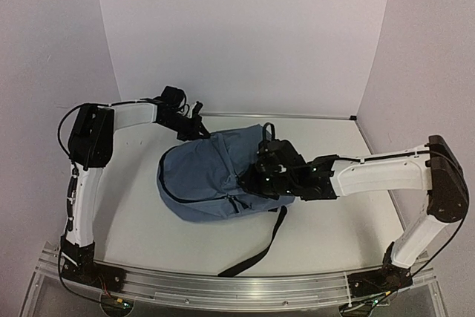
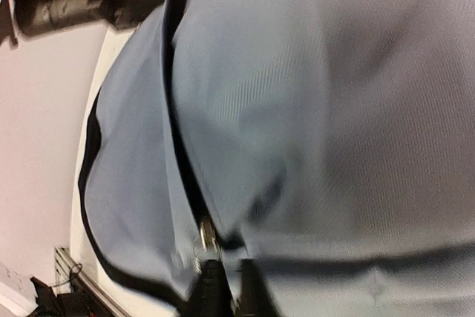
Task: Pack the student bag
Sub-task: Zip the student bag at the center of the board.
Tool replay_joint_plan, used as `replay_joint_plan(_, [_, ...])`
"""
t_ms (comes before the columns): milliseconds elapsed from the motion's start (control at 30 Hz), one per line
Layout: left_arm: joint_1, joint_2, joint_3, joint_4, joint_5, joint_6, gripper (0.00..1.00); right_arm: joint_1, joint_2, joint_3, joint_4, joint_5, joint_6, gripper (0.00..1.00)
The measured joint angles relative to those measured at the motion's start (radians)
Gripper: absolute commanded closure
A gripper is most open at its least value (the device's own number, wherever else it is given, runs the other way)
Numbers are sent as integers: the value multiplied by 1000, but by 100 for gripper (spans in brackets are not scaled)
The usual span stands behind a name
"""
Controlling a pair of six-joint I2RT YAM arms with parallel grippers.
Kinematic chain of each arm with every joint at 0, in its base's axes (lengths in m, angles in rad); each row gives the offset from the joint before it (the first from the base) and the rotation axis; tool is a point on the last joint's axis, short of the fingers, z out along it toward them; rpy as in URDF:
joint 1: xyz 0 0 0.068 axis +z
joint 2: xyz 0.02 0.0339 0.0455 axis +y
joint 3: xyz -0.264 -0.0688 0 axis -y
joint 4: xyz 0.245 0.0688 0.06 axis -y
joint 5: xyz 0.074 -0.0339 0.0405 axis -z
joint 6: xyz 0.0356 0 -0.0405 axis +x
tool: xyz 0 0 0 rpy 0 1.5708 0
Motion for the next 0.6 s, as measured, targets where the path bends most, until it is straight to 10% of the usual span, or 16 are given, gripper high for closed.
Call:
replay_joint_plan(267, [86, 9, 69, 54, -100, 36, 19, 28, -32, 17, -86, 6, -36, 16])
replay_joint_plan(600, [120, -413, -271, 104, -272, 11, 0, -93, -163, 37, -129, 34, -192, 2])
